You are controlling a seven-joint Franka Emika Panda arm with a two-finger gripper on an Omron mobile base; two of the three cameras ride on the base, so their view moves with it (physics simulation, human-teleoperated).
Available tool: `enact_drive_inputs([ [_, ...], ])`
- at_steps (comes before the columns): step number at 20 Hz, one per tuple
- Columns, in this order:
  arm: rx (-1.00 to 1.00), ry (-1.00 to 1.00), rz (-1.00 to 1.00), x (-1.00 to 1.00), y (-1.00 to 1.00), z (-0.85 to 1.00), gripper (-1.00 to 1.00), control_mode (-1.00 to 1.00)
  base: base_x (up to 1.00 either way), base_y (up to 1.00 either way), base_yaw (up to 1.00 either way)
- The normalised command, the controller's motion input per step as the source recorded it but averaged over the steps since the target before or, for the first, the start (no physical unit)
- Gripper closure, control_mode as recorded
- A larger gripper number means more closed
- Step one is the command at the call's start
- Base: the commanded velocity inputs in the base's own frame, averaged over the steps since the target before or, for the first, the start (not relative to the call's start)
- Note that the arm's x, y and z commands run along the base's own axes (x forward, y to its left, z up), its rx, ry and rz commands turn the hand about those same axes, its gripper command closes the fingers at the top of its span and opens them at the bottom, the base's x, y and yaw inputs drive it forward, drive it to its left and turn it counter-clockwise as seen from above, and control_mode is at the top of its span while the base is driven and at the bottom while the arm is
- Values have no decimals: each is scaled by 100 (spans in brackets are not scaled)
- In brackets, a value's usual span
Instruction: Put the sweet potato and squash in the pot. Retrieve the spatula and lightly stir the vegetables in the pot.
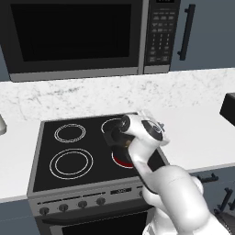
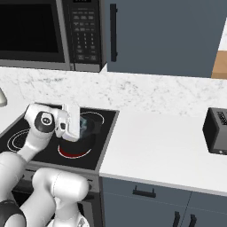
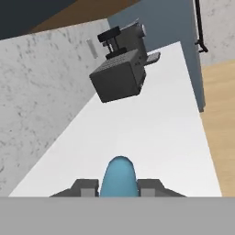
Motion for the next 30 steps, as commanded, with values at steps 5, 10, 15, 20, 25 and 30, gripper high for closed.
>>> enact_drive_inputs([
  [5,0,0,-25,15,27,-2,100,-100,0,0,0],
  [10,1,3,-23,12,45,-2,100,-100,0,0,0],
  [15,0,3,-17,1,42,-26,100,-100,0,0,0],
  [20,0,2,-12,0,28,-45,100,-100,0,0,0],
  [25,0,0,-10,0,24,-29,100,-100,0,0,0],
  [30,0,0,-9,2,40,-16,100,-100,0,0,0],
])
